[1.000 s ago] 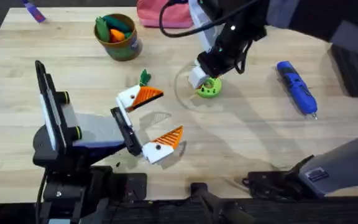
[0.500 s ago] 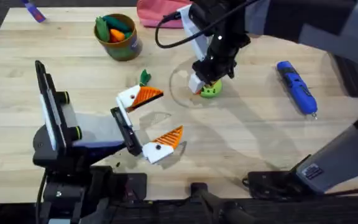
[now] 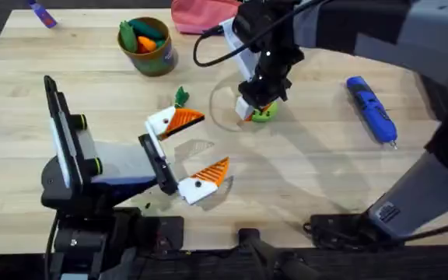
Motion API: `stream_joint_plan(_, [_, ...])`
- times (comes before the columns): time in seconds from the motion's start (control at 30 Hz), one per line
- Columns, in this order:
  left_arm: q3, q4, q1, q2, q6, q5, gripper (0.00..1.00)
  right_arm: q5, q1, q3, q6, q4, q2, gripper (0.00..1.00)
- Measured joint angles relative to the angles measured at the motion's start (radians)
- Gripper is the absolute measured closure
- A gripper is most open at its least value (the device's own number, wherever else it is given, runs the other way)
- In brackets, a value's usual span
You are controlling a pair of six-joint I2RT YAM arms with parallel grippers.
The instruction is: Pick up the gripper from the table and insert it into the empty holder that is missing its gripper. Then pick up a screw, insert it into the mounting hole, and use the screwdriver to tighten it. Finally, clean up the table by picking up the vegetable and placing it into the bucket.
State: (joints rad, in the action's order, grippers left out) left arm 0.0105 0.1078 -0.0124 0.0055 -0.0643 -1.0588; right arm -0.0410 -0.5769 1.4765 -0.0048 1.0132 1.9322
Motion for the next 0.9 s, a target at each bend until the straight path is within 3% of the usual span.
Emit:
stream_joint_plan(0.3, [0.0,0.0,0.0,0.0,0.0,0.0,0.015,0.007,-0.003,0.0,0.0,-0.038,0.008,0.688])
stream_joint_plan(0.47, [0.0,0.0,0.0,0.0,0.0,0.0,0.016,0.011,-0.003,0.0,0.0,-0.039,0.007,0.769])
stream_joint_plan(0.67, [0.0,0.0,0.0,0.0,0.0,0.0,0.015,0.012,-0.004,0.0,0.0,-0.039,0.007,0.979])
stream_joint_plan(0.9, [0.0,0.0,0.0,0.0,0.0,0.0,0.015,0.015,-0.004,0.0,0.001,-0.039,0.007,0.995])
